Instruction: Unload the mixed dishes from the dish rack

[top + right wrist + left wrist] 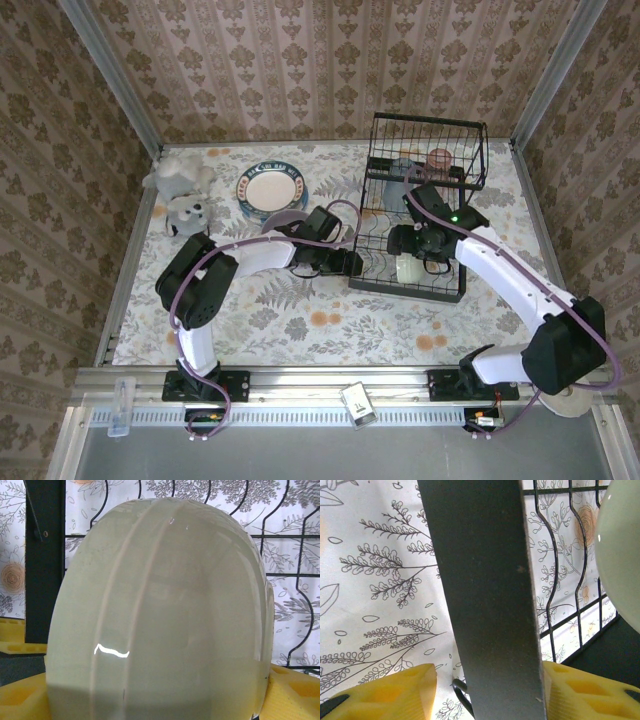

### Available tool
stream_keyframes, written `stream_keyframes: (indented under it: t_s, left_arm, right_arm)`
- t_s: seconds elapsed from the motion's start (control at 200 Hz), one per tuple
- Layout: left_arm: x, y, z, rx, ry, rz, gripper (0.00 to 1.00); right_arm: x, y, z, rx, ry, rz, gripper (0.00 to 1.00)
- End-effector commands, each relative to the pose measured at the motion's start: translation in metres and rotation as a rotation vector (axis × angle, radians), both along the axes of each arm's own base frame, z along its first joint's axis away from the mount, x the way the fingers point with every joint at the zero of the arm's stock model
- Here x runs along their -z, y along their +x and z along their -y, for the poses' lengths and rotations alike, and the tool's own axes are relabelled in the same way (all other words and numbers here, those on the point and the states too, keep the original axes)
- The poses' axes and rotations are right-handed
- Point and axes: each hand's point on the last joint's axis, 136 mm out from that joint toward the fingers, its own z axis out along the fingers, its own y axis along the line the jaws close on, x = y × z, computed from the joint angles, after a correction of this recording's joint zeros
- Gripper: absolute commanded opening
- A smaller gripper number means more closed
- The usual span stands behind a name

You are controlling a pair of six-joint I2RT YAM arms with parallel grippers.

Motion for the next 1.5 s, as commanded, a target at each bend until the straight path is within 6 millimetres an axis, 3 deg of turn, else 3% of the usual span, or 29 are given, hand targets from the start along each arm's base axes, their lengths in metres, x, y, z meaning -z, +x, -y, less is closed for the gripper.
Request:
stream_keyframes:
  t_s: [0.0, 0.25, 0.43, 0.585, 0.81, 1.07, 1.495]
  left_arm:
    - [-0.011, 0.005, 0.003, 0.008, 0.0, 0.021, 0.56]
    - [-0.043, 0.008, 0.006, 0.023, -0.039, 0.06, 0.61]
    - [-0.077, 0.015, 0.005, 0.027, -0.095, 0.107, 0.7]
    - [-0.109, 0.022, 0.0, 0.02, -0.167, 0.137, 0.77]
    - [-0.145, 0.029, -0.013, 0.039, -0.255, 0.156, 0.81]
    - [-0.155, 0.025, -0.018, 0.113, -0.289, 0.121, 0.83]
    - [-0.178, 0.026, 0.0, 0.2, -0.411, 0.061, 0.85]
  right_arm:
    - [-0.037, 0.011, 0.007, 0.02, 0.017, 0.13, 0.0]
    - [-0.043, 0.013, 0.004, -0.001, 0.113, 0.162, 0.0]
    - [-0.047, 0.015, 0.0, -0.029, 0.21, 0.187, 0.0]
    - [-0.052, 0.016, -0.003, -0.05, 0.296, 0.214, 0.0]
    - [-0.062, 0.015, -0.007, -0.078, 0.4, 0.254, 0.0]
    - [-0.08, 0.015, -0.015, -0.115, 0.533, 0.313, 0.0]
    - [-0.118, 0.004, -0.022, -0.146, 0.753, 0.393, 0.0]
